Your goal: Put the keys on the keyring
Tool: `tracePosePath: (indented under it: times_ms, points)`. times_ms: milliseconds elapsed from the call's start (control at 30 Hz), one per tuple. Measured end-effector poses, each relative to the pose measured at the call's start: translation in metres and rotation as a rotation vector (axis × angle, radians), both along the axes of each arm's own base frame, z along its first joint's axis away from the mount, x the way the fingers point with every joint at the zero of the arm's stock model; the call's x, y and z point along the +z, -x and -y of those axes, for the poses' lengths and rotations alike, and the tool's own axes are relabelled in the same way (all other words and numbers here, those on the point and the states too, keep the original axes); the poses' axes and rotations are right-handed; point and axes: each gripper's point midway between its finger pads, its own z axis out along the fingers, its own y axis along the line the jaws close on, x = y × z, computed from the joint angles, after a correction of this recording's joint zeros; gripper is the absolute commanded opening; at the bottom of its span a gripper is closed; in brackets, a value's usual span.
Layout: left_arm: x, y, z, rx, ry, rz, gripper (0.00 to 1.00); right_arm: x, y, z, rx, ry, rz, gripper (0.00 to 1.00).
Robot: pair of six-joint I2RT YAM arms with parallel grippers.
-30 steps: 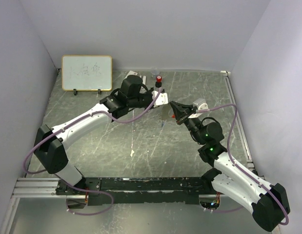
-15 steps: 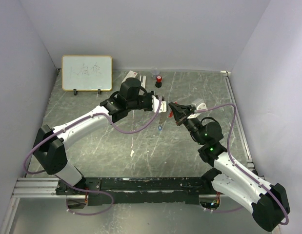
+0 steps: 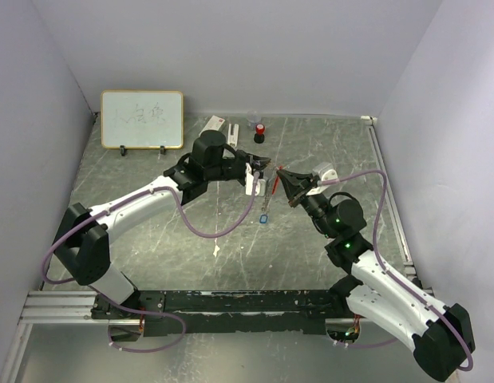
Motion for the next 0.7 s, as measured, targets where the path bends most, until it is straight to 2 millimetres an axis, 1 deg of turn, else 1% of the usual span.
tracePosePath:
  times_ms: [267, 700]
  points:
    - [0.008, -0.001, 0.002, -0.035, 0.008, 0.079, 0.07, 0.002, 0.0, 0.0, -0.002, 0.008, 0.0, 0.0]
    - [0.013, -0.002, 0.0, -0.087, -0.008, 0.177, 0.07, 0.01, -0.004, -0.002, -0.004, 0.013, 0.01, 0.0]
